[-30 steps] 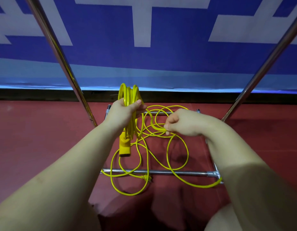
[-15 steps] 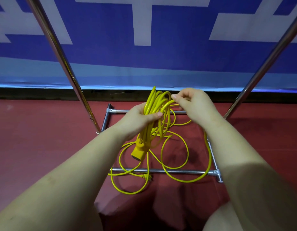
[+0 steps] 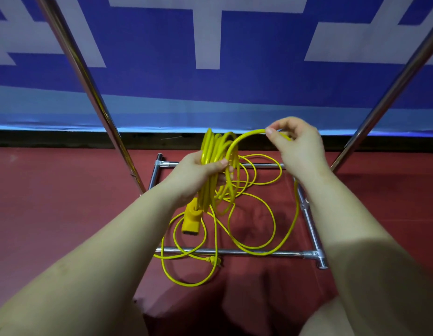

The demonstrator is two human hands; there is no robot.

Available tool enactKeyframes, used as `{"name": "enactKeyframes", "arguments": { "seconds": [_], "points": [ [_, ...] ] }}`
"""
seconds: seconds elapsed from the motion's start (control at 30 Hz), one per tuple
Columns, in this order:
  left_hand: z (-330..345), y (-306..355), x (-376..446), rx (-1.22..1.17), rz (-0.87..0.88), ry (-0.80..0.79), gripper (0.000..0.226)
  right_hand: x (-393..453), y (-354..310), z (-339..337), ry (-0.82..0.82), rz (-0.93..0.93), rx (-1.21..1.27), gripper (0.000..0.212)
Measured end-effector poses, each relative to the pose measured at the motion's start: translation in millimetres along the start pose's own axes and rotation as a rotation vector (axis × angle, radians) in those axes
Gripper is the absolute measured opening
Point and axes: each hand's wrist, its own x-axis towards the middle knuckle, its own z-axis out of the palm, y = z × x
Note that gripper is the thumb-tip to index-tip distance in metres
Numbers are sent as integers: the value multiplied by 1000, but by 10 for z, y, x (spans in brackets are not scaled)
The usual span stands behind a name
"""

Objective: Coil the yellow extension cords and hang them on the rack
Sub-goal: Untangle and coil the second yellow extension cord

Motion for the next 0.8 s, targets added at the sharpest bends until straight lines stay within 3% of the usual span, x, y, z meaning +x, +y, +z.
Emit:
{"name": "enactKeyframes", "arguments": {
  "seconds": [0.2, 0.4, 0.57, 0.67, 0.8],
  "points": [
    [50, 44, -79, -151, -93, -98, 14, -42, -56, 70, -255, -71, -135, 8],
    [80, 46, -106, -72, -82, -154, 13, -131, -114, 102, -496, -108, -141, 12],
    [48, 96, -70, 62, -25, -111, 13, -135, -41, 108, -387, 0, -177, 24],
    [-5, 121, -29, 30, 33, 12, 16, -115, 32, 72, -472, 92, -283, 42],
    [-46, 121, -6, 39, 39, 48, 13, -85, 18, 46, -211, 45, -55, 20]
  ]
}}
